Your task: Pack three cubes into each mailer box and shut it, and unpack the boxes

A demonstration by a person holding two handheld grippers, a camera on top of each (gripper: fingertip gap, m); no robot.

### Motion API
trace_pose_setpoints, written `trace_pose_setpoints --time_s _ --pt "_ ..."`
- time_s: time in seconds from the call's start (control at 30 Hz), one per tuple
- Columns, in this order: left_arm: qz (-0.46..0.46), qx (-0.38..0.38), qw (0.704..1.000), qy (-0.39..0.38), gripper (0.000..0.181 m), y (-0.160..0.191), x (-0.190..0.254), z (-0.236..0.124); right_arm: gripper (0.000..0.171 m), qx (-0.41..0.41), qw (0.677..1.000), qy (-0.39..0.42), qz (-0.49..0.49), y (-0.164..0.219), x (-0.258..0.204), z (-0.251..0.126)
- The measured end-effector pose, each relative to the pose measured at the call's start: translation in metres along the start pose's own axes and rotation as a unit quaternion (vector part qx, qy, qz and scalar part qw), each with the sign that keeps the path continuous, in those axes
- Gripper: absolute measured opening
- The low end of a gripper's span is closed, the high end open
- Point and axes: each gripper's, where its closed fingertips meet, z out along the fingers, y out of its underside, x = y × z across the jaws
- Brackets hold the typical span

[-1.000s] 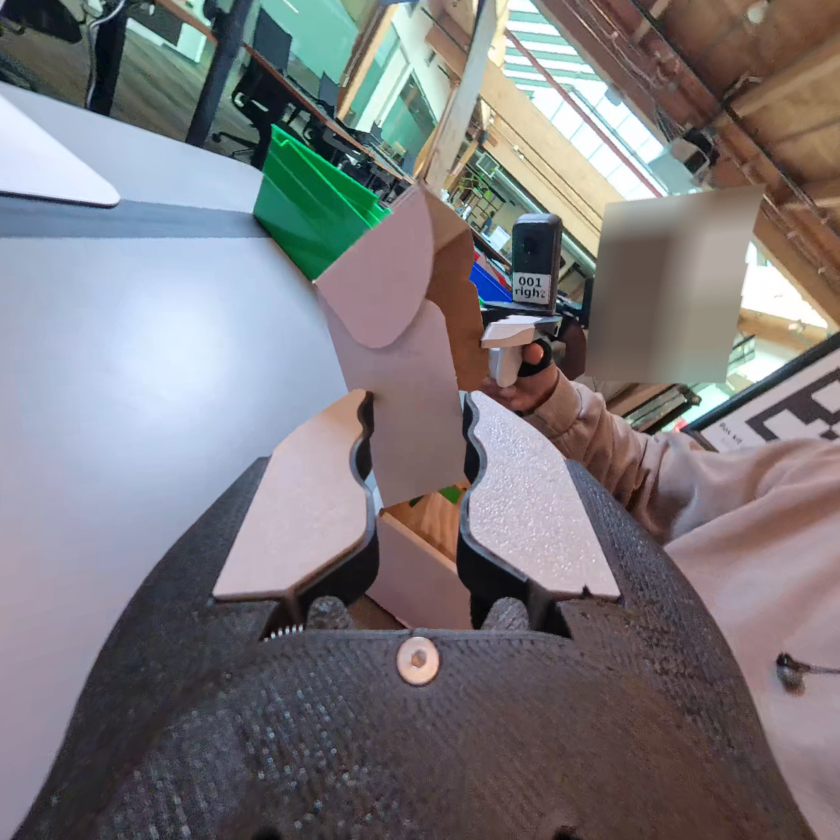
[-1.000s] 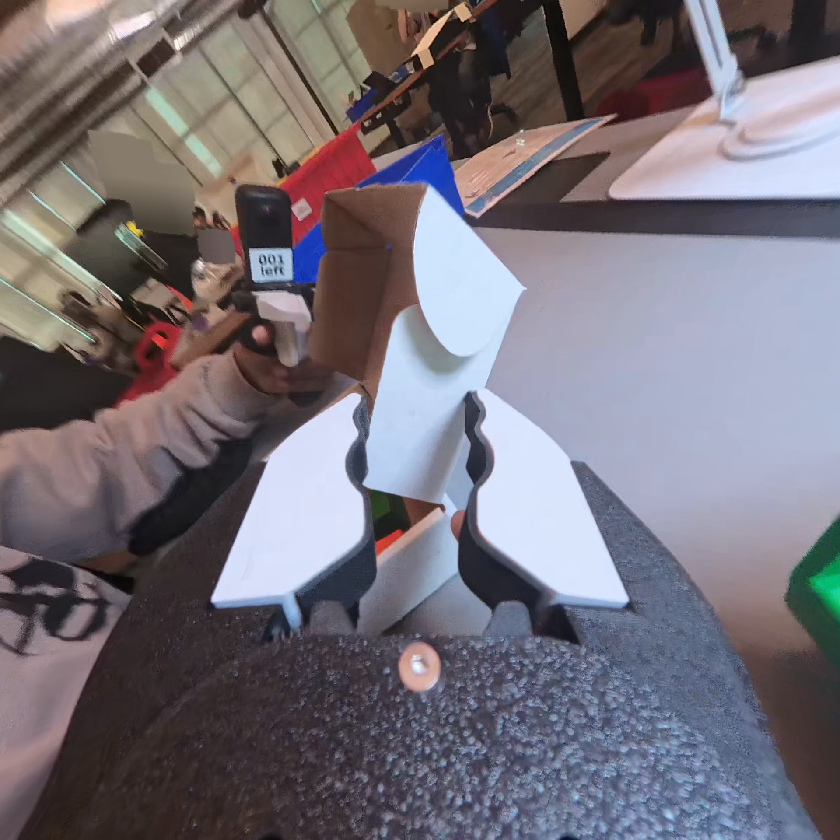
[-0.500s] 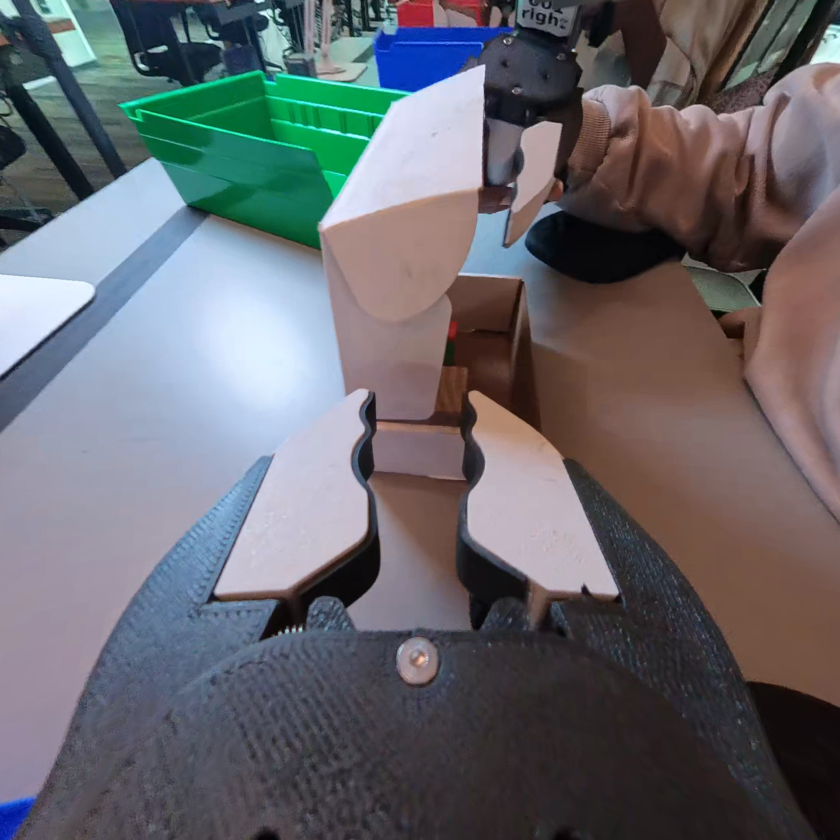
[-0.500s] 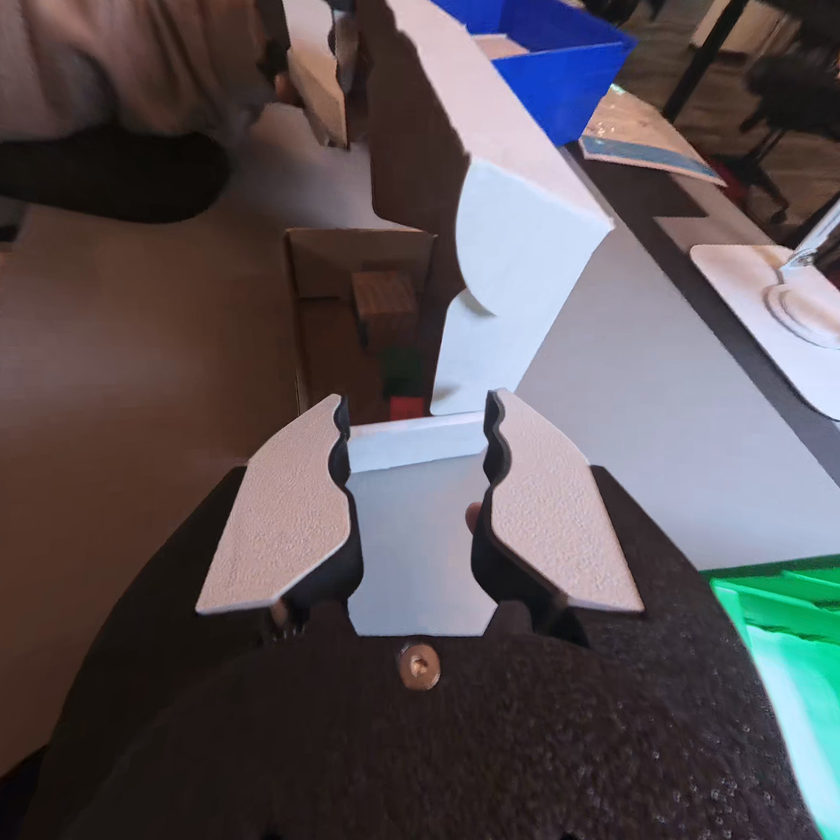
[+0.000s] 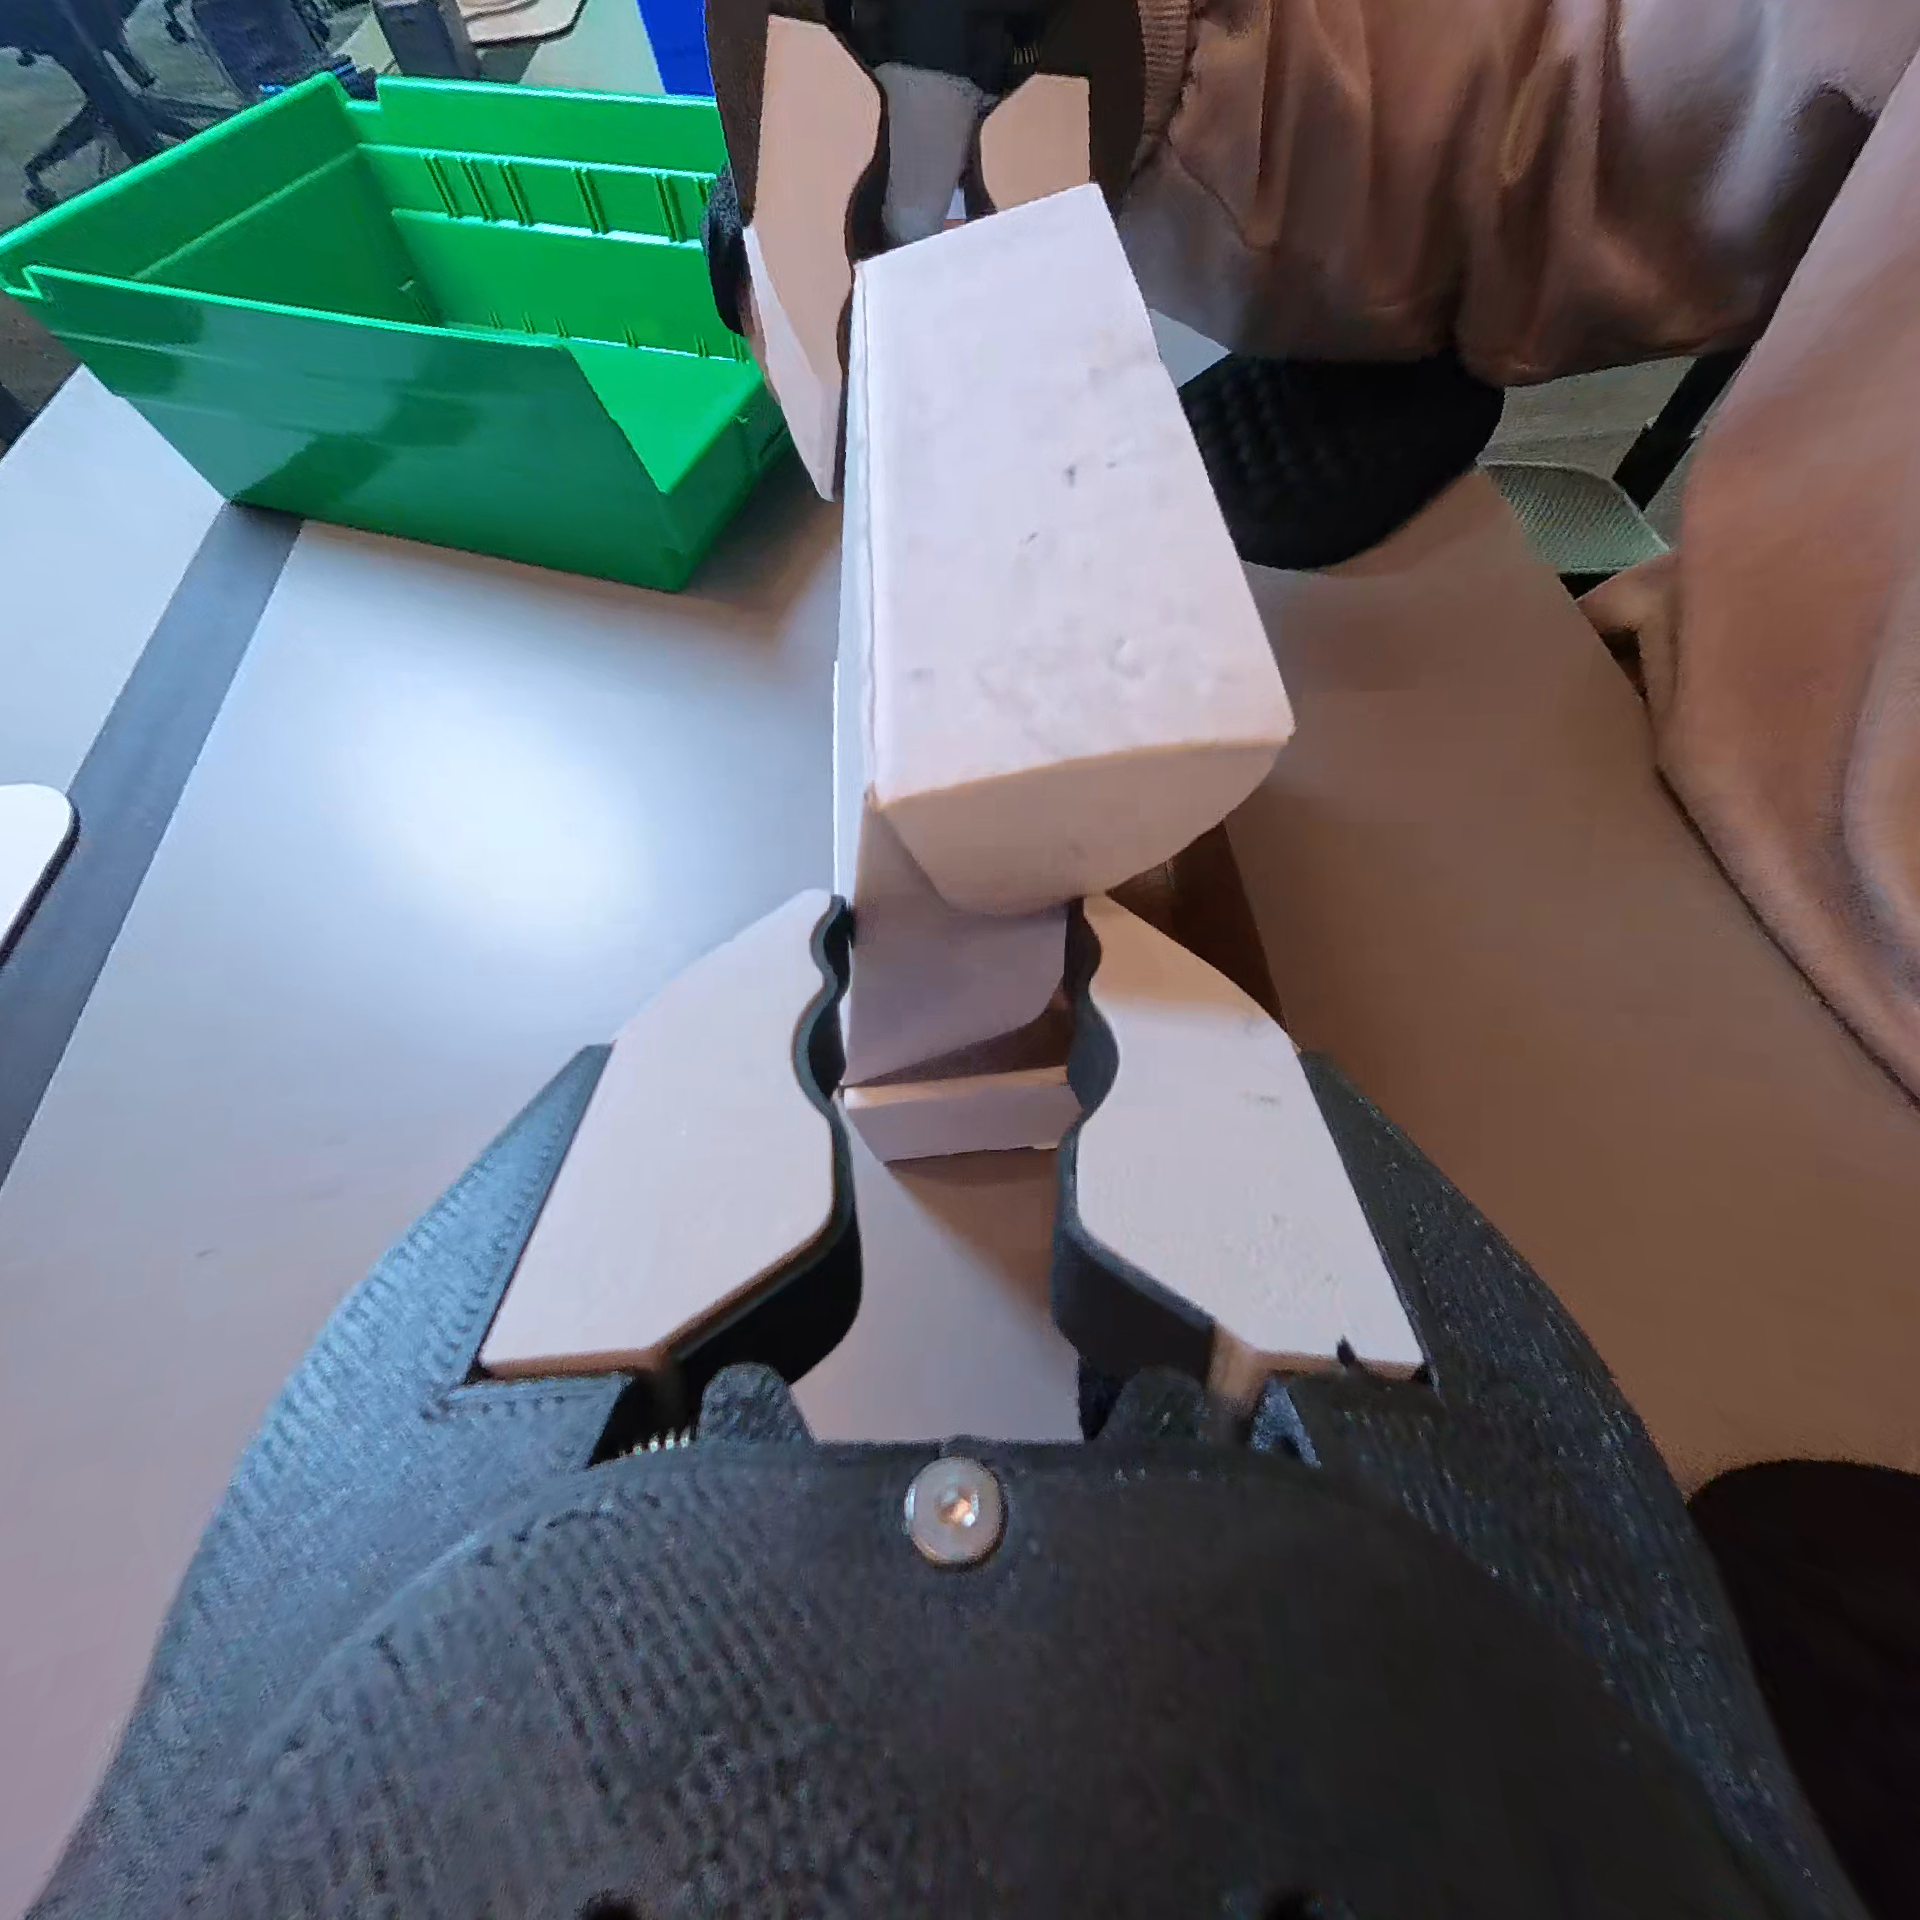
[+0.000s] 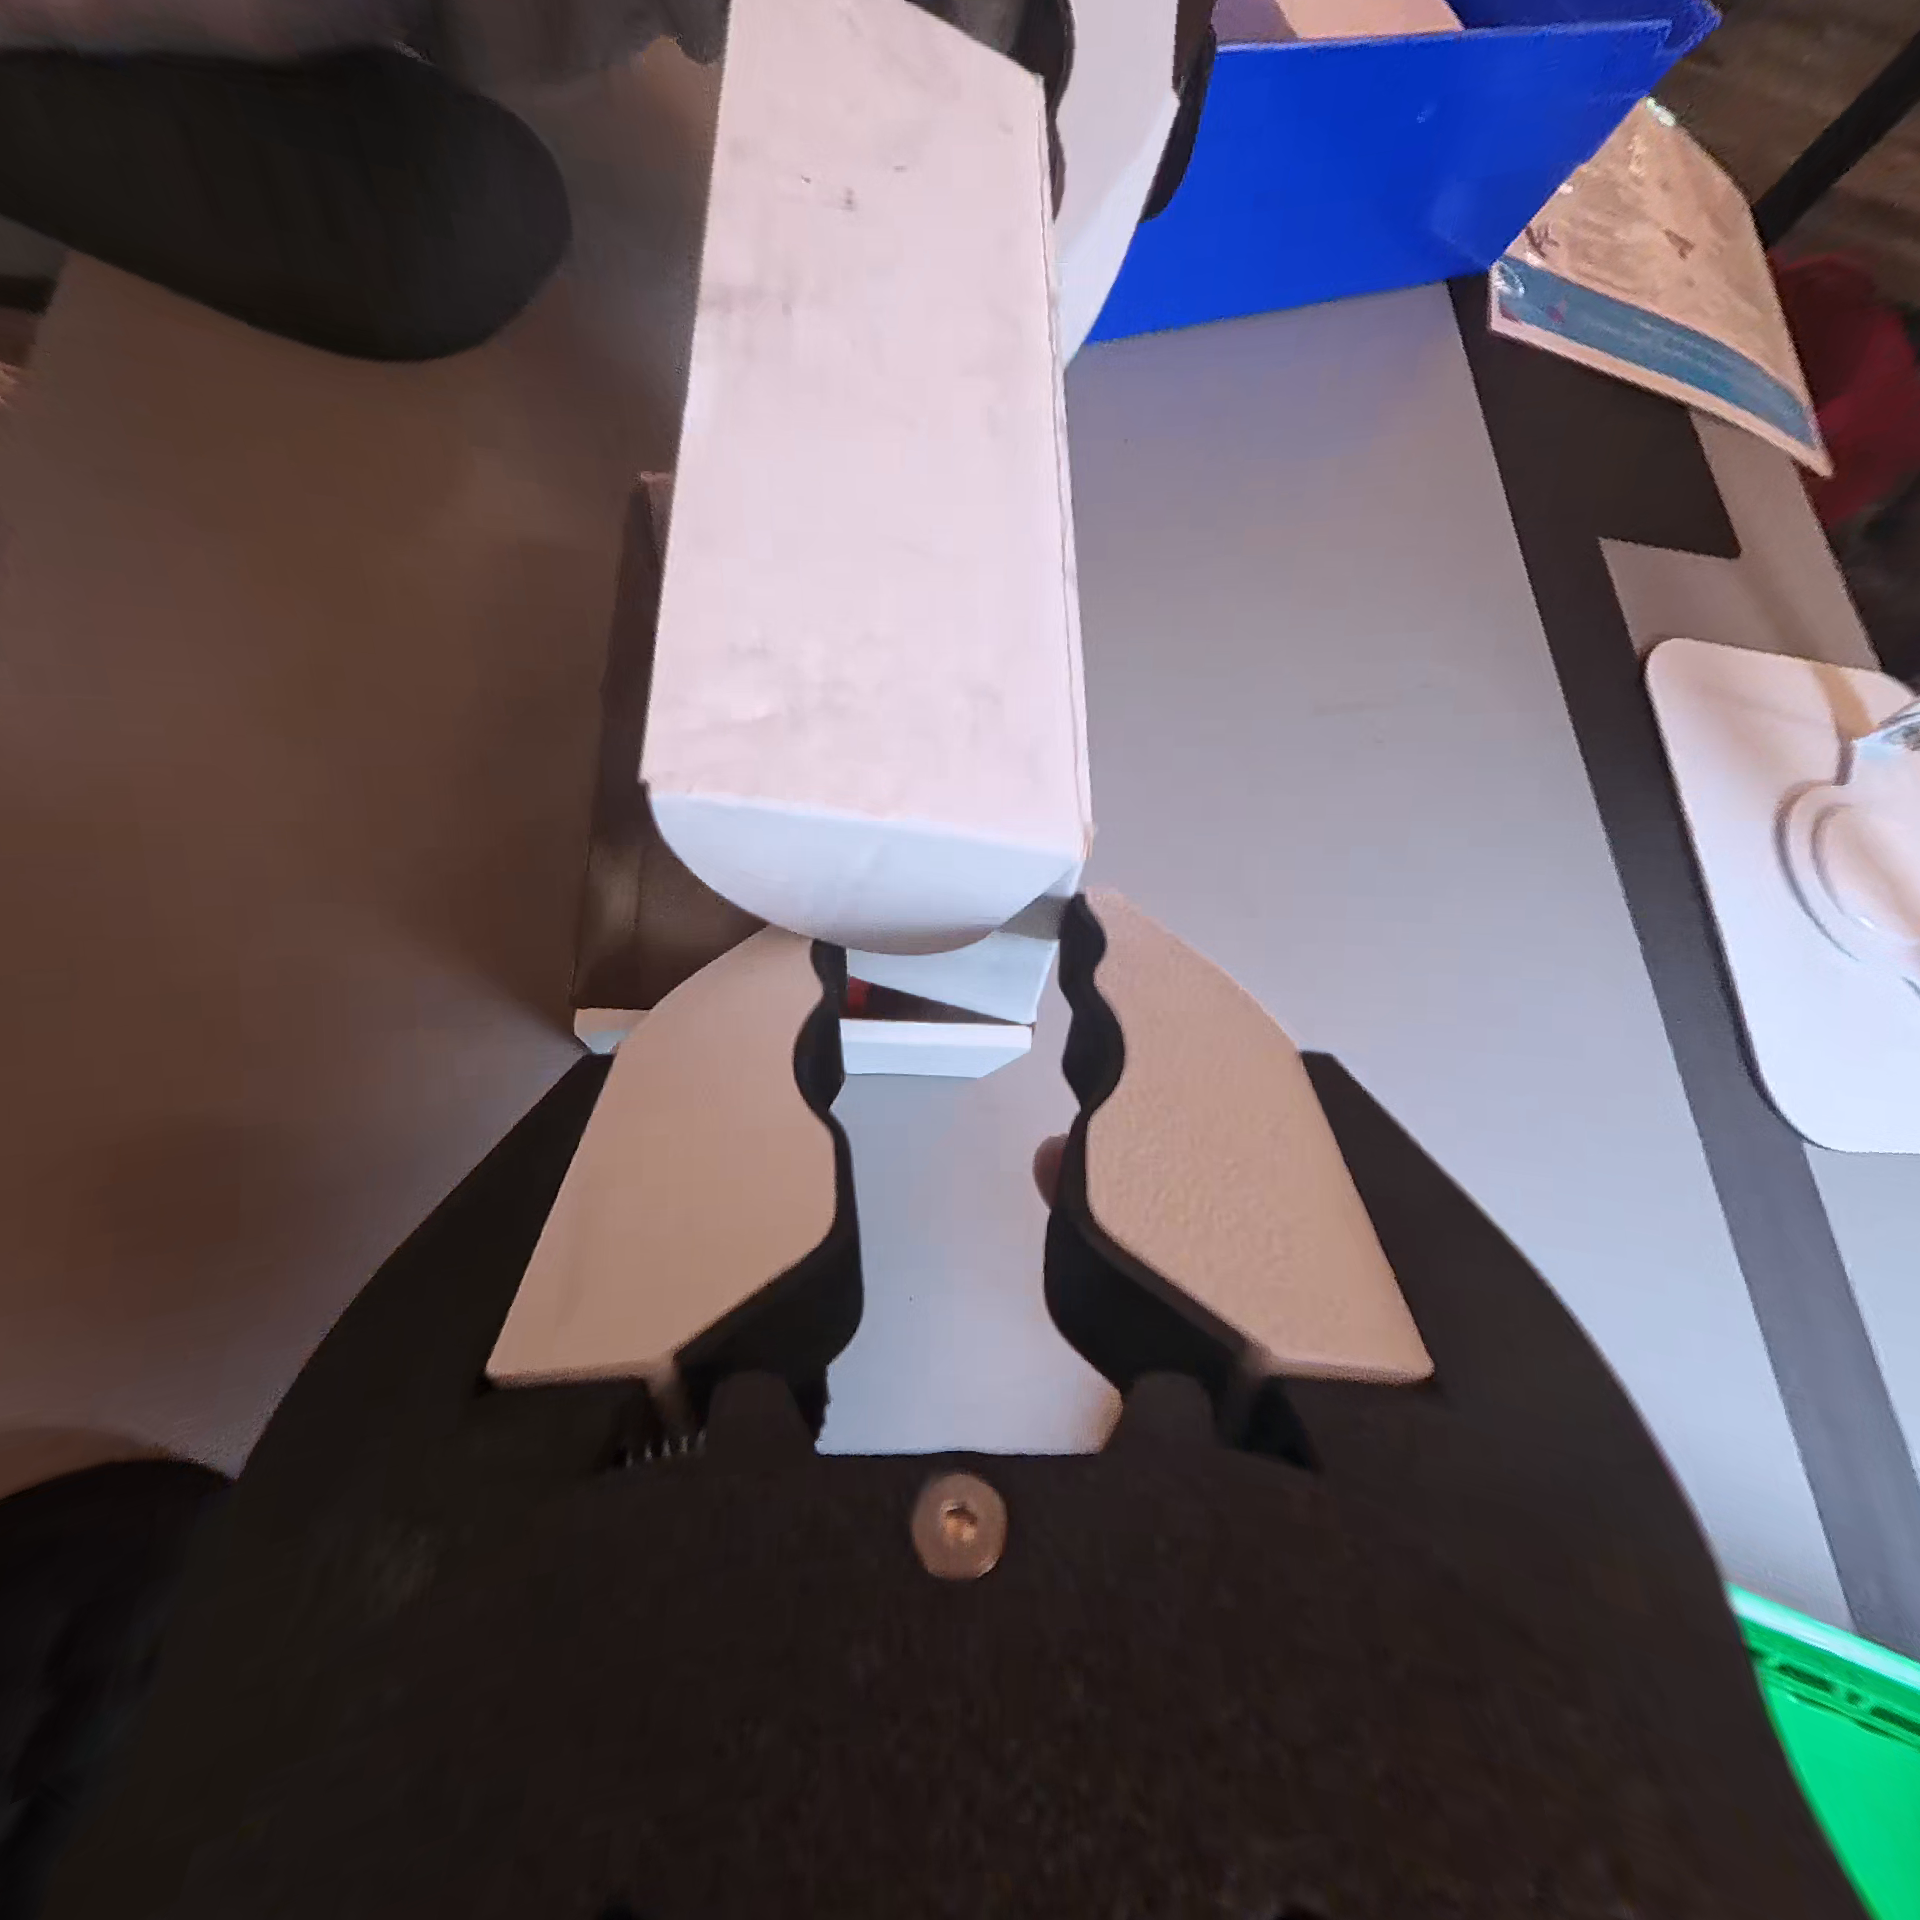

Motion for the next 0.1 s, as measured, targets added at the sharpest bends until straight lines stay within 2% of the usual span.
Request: trace_pose_setpoints --time_s 0.1 --pt "0.018 0.002 1.000 -0.016 0.039 0.0026 0.0067 0.0014 0.039 -0.001 0.999 0.023 -0.022 0.0031 -0.0053 0.0005"
